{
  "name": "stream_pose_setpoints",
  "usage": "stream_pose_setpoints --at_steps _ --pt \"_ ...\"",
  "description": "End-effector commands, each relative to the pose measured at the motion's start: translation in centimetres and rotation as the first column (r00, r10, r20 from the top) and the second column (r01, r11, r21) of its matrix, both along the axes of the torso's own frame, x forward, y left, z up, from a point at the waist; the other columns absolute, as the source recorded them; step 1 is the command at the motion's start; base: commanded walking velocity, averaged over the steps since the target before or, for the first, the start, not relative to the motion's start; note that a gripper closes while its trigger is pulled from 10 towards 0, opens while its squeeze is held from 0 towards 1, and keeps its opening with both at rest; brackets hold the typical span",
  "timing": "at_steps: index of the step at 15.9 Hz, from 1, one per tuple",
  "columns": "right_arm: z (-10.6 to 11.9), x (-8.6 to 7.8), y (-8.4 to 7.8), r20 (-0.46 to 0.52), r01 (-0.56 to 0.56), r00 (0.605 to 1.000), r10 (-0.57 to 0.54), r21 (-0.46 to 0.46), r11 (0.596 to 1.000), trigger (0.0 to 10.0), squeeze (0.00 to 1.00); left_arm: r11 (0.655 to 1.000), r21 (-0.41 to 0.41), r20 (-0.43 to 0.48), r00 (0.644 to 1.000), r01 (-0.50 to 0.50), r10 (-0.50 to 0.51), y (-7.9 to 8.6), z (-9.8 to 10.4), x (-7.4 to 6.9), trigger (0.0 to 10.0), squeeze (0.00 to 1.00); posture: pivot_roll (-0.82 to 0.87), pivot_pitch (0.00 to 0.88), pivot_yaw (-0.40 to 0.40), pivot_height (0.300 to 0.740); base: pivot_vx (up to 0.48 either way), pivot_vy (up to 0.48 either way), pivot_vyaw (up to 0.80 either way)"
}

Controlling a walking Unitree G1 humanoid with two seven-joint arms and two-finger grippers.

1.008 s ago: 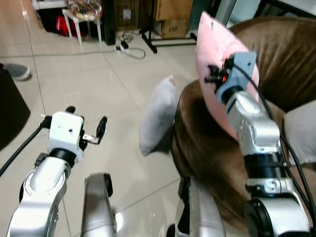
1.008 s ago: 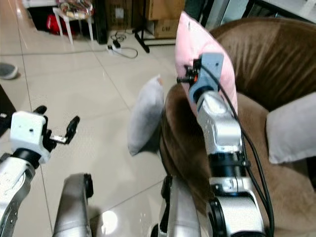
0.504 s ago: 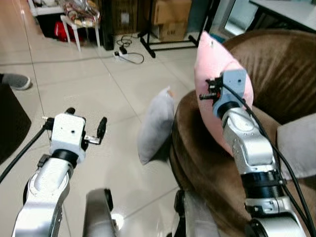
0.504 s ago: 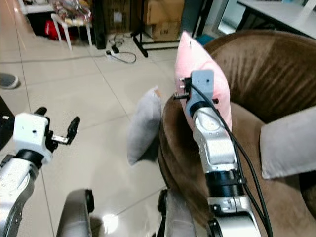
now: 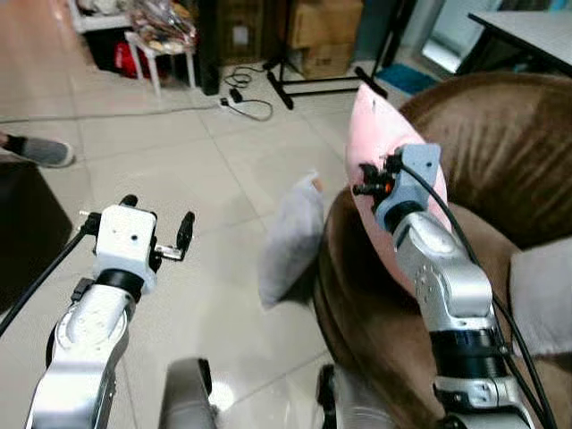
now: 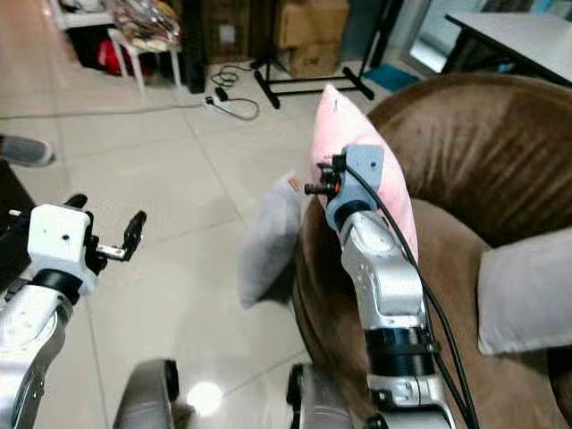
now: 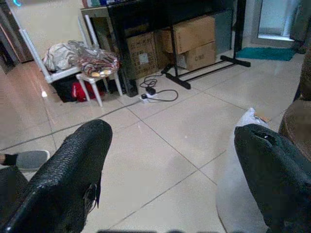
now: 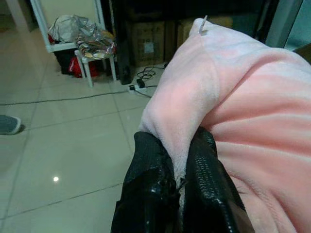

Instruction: Move the pillow to the sofa from floor

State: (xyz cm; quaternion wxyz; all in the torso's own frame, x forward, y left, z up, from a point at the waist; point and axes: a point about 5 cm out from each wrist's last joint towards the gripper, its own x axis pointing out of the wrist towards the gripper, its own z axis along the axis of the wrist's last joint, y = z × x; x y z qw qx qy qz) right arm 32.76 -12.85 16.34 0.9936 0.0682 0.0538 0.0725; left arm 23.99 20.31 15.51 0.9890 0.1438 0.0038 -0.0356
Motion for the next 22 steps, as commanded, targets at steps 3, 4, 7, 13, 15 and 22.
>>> stream_pose_setpoints --at_steps 3,4,7,13,15,22 --pt "0.9 -0.34 -0.6 0.03 0.025 0.999 -0.025 0.026 0.999 10.0 0.0 1.0 0.005 0.012 1.0 0.022 -0.022 -0.42 0.26 0.48 10.0 0.0 0.01 0.0 -0.095 0.695 0.0 0.0 0.0" --pt "0.67 -0.43 -0.62 0.014 0.02 1.0 -0.021 0.021 1.0 10.0 0.0 1.0 0.004 0.012 1.0 0.023 -0.023 -0.49 0.22 0.53 10.0 0.0 0.0 0.0 -0.094 0.705 0.0 0.0 0.0" --pt "0.8 -0.47 -0.32 0.001 0.0 1.0 0.0 0.01 1.0 10.0 0.0 1.0 0.005 0.008 1.0 0.022 -0.022 -0.46 0.13 0.51 10.0 0.0 0.0 0.0 -0.094 0.74 0.0 0.0 0.0" --pt "0.86 -0.28 -0.65 0.039 0.056 0.998 -0.052 -0.093 0.994 10.0 0.0 1.0 0.011 0.011 1.0 0.015 -0.015 -0.44 0.11 0.4 10.0 0.0 0.01 0.0 -0.103 0.74 0.0 0.0 0.0" --pt "0.88 -0.27 -0.92 0.051 0.089 0.995 -0.085 -0.081 0.993 10.0 0.0 1.0 0.014 0.013 1.0 0.014 -0.015 -0.4 0.18 0.46 10.0 0.0 0.01 0.0 -0.098 0.74 0.0 0.0 0.0" --pt "0.44 -0.49 -1.26 0.039 0.166 0.986 -0.164 -0.05 0.985 10.0 0.0 1.0 0.002 0.04 0.999 0.023 -0.023 -0.33 0.47 0.53 10.0 0.0 0.01 0.0 -0.081 0.74 0.0 0.0 -0.11"
